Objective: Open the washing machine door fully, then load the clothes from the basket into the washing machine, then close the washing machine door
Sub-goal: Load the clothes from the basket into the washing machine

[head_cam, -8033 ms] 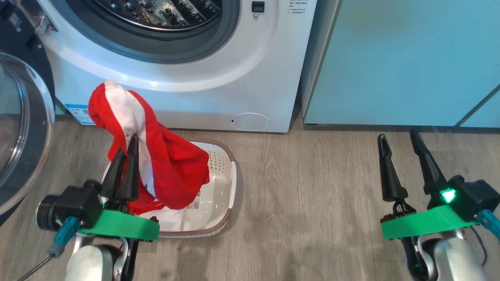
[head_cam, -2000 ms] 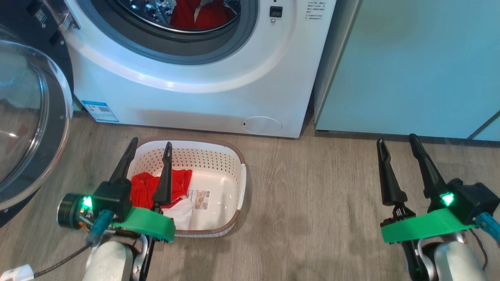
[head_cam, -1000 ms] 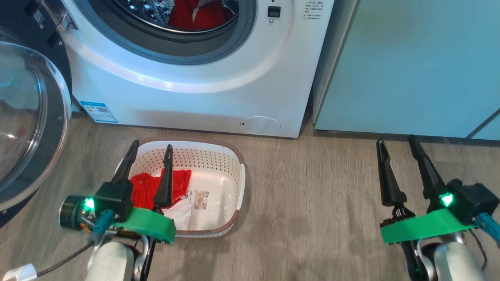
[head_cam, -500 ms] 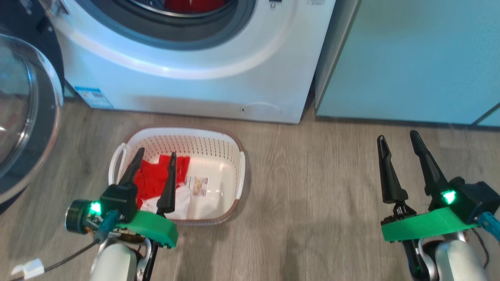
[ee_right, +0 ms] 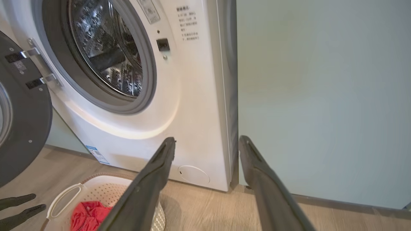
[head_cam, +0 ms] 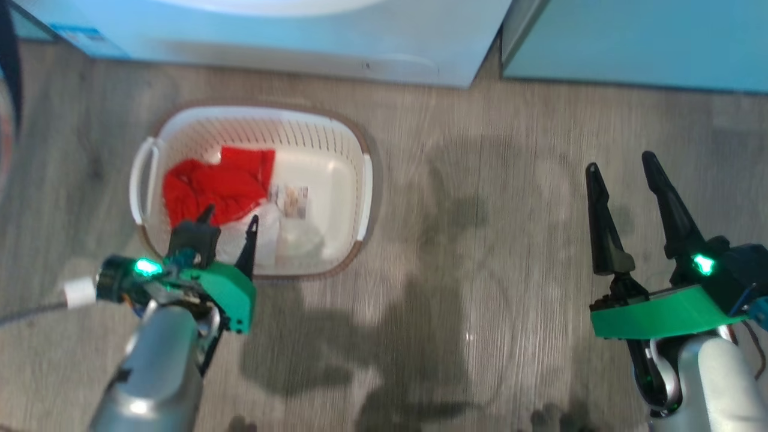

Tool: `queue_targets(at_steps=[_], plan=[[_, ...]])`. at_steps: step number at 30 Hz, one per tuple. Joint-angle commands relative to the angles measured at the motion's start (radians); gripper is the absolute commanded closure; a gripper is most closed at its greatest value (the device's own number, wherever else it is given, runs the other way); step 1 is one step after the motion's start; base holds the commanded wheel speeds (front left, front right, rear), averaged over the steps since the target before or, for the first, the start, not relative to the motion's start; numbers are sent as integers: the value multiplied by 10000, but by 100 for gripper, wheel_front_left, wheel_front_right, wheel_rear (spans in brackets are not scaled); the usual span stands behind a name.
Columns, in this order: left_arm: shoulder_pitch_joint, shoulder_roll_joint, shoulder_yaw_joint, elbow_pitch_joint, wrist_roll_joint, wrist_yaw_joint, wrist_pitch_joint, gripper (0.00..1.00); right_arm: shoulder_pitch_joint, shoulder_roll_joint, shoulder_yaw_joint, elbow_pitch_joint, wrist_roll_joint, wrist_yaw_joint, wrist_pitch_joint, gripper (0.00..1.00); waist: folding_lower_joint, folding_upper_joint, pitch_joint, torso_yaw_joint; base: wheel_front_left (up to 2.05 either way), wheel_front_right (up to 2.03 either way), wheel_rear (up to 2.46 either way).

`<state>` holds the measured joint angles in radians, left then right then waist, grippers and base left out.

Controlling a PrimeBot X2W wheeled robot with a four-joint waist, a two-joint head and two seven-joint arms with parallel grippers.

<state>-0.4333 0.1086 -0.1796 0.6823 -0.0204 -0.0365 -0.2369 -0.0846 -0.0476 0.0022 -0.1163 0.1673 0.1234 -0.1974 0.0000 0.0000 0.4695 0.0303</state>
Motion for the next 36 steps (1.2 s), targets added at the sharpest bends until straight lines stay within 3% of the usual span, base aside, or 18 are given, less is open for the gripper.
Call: queue_targets(at_steps=[1, 10, 21, 36], plan=[[-212, 352, 198, 26, 129, -46, 17, 0, -89, -26, 208, -363, -48, 73, 2, 0, 0, 0, 729, -178, 0, 0, 0], [-2770, 1283, -757, 3009, 1107, -492, 794, 0, -377, -26, 229, -521, 129, 73, -194, 0, 0, 0, 2498, -745, 0, 0, 0], [-4847, 2352, -1654, 5123, 1706, -839, 1423, 0, -715, -26, 556, -188, 636, 73, -558, 0, 0, 0, 4023, -1581, 0, 0, 0], [-6085, 3461, -2848, 5821, 2588, -753, 2268, 0, -854, -26, 826, -121, 1187, 73, -641, 0, 0, 0, 5242, -2393, 0, 0, 0]])
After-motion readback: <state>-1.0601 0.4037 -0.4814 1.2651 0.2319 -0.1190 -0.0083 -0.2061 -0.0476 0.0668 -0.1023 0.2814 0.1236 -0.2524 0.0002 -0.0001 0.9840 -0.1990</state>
